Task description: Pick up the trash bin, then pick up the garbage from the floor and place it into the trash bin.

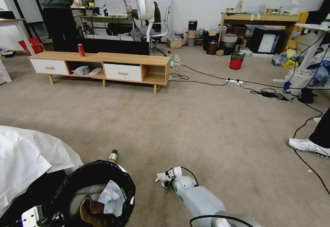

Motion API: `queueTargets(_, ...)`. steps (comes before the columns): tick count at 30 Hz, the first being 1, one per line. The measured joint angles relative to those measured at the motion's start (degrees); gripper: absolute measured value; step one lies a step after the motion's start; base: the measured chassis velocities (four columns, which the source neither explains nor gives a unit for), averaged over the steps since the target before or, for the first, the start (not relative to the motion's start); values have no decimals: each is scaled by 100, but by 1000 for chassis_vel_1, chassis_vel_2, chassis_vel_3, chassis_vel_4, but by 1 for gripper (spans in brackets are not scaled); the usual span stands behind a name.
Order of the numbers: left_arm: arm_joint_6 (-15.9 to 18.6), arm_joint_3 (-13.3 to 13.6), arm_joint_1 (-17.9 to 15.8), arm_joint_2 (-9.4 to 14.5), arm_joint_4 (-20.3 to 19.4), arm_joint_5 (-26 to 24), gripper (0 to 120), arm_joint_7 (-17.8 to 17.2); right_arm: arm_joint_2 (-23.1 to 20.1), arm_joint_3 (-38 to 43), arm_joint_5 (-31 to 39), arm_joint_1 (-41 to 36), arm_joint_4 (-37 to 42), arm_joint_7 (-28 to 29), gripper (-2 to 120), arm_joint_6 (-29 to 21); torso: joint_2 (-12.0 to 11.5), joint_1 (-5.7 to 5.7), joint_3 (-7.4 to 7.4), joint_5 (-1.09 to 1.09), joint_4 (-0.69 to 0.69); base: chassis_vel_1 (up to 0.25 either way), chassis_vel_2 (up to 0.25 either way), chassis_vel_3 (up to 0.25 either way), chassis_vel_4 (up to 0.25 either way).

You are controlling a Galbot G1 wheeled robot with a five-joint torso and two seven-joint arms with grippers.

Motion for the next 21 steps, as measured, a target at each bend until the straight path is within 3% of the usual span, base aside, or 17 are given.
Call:
queueTargets(3,0,7,-12,0,17,3,0,0,2,-58,34,-28,80,-1,0,-19,-1,0,0,0,0,0,0,0,0)
queueTargets(15,7,50,-64,16,128,4,0,-15,-30,-465,634,-268,983,203,0,-141,-1,0,0,-1,-2,0,0,0,0)
queueTargets(17,12,54,-69,25,136,-2,0,-24,-206,-613,908,-355,1376,347,0,-168,-1,0,0,0,2,0,0,0,0)
queueTargets(20,40,92,-104,41,152,-29,0,-59,-741,-830,1475,-537,2380,704,0,-240,-1,0,0,-2,-5,0,0,0,0)
queueTargets(21,40,92,-104,41,152,-29,0,-59,-741,-830,1475,-537,2380,704,0,-240,-1,0,0,-2,-5,0,0,0,0)
